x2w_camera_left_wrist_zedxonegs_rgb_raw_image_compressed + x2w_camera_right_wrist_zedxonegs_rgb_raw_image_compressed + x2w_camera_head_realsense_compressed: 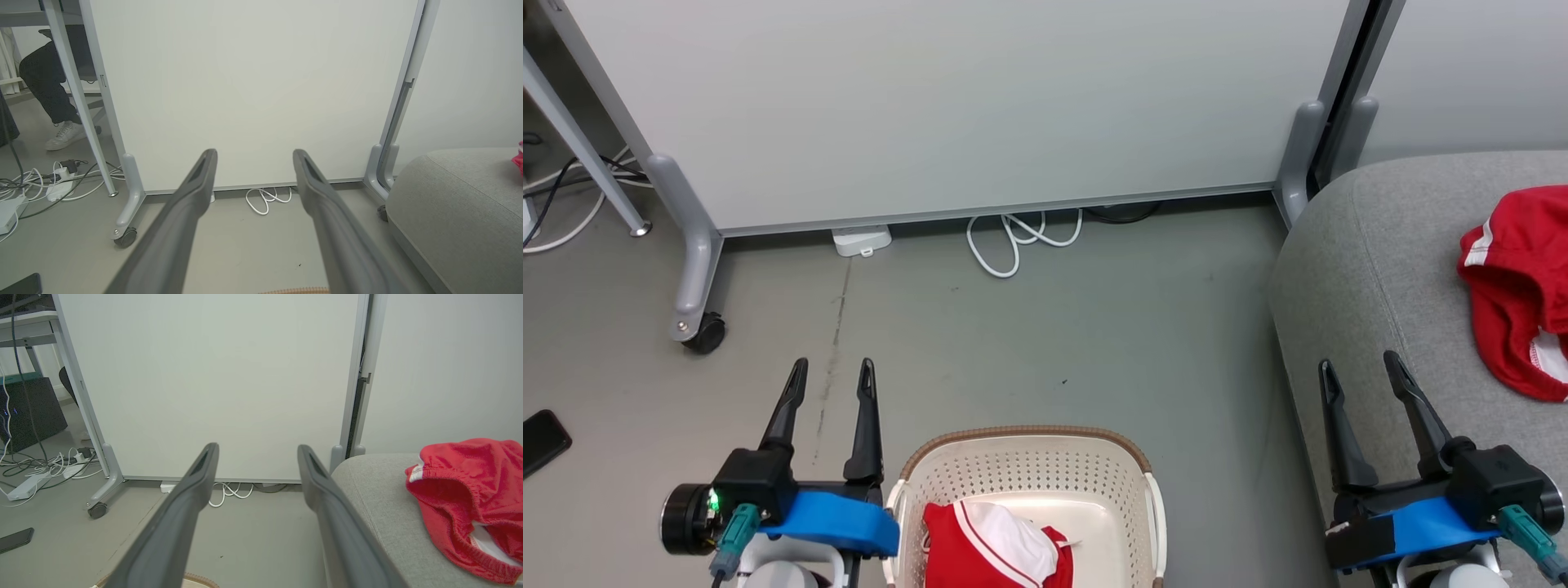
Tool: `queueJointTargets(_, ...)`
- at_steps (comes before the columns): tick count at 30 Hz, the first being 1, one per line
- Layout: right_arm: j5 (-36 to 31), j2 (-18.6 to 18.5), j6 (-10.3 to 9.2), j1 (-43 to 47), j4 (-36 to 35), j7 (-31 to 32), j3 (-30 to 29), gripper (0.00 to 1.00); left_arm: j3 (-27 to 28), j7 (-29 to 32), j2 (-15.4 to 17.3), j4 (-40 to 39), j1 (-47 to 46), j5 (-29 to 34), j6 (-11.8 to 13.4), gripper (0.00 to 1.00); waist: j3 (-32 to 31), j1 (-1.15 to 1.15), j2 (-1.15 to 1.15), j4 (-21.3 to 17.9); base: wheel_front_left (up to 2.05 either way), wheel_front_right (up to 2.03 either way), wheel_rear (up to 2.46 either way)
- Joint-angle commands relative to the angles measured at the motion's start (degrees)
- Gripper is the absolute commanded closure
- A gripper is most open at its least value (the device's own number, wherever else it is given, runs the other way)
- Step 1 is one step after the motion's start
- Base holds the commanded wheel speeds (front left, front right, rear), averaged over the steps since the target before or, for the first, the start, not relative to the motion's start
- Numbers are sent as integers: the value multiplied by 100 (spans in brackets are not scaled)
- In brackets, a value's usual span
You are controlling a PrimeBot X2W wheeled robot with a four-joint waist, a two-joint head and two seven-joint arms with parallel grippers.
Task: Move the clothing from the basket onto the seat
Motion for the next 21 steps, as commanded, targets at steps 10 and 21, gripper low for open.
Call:
queueJointTargets(10,-48,-25,3,-458,-166,-6,-24,0,-329,-17,47,608,-917,220,-233,0,522,0,0,-158,0,0,0)
queueJointTargets(21,42,-226,3,-1253,-359,-6,76,0,-1180,-16,168,1858,-2086,464,-340,0,1547,0,0,-529,0,0,0)
